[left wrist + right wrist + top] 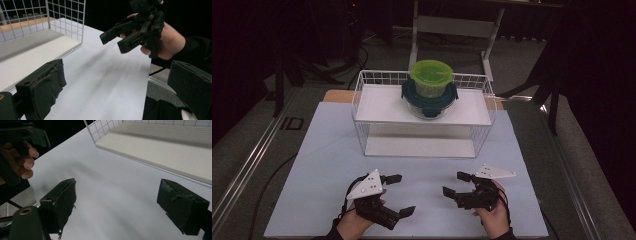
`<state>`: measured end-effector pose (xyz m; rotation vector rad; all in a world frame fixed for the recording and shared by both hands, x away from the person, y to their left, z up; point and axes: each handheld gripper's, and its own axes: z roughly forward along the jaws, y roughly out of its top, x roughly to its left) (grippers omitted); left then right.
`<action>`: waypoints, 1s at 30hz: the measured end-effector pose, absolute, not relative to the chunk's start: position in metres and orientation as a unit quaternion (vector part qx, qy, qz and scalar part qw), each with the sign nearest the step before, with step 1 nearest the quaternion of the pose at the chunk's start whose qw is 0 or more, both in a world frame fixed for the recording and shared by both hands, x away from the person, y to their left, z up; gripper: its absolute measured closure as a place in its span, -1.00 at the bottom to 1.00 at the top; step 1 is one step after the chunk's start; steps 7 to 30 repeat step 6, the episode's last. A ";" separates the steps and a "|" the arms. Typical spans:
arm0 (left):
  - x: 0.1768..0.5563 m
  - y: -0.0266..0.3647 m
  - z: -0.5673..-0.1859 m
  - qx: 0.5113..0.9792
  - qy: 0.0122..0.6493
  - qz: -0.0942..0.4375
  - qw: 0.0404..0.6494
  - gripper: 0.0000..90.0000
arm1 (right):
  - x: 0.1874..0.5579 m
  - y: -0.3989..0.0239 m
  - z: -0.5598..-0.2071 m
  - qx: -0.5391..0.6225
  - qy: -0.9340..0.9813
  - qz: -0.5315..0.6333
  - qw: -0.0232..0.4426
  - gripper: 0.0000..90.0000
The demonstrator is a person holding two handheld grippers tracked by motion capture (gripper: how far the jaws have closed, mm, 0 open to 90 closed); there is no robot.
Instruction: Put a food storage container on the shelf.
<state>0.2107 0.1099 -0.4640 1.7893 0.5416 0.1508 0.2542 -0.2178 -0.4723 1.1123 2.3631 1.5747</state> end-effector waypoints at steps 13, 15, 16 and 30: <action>0.209 0.107 -0.467 0.772 0.228 0.061 0.590 -0.98 | 0.255 -0.220 -0.471 0.361 0.770 0.523 0.053 -0.67; 0.209 0.107 -0.467 0.772 0.228 0.061 0.590 -0.98 | 0.255 -0.220 -0.471 0.361 0.770 0.523 0.053 -0.67; 0.209 0.107 -0.467 0.772 0.228 0.061 0.590 -0.98 | 0.255 -0.220 -0.471 0.361 0.770 0.523 0.053 -0.67; 0.209 0.107 -0.467 0.772 0.228 0.061 0.590 -0.98 | 0.255 -0.220 -0.471 0.361 0.770 0.523 0.053 -0.67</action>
